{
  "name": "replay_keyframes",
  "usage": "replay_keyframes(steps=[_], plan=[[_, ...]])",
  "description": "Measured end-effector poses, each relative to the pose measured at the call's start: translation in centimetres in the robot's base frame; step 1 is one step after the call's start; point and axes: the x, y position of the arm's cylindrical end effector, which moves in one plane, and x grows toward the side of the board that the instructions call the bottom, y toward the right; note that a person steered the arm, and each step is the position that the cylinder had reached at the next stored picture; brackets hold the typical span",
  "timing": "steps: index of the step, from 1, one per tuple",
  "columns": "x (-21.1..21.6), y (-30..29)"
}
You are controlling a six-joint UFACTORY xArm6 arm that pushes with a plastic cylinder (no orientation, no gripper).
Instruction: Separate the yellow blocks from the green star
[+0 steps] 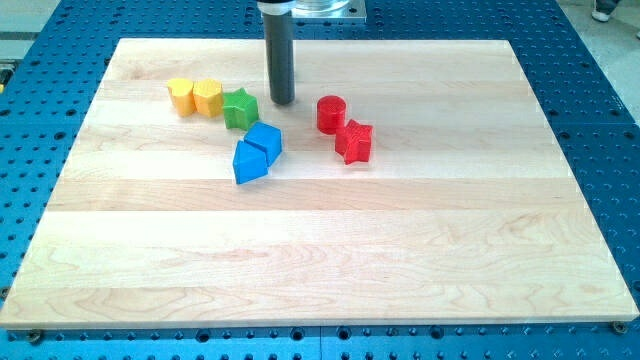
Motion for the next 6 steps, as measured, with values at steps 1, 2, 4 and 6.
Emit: replay_keyframes(steps=[1, 2, 4, 6], plan=[[-1.6, -0.1], [-2.9, -0.3], [-0.1, -3.6], [1.8, -8.0]])
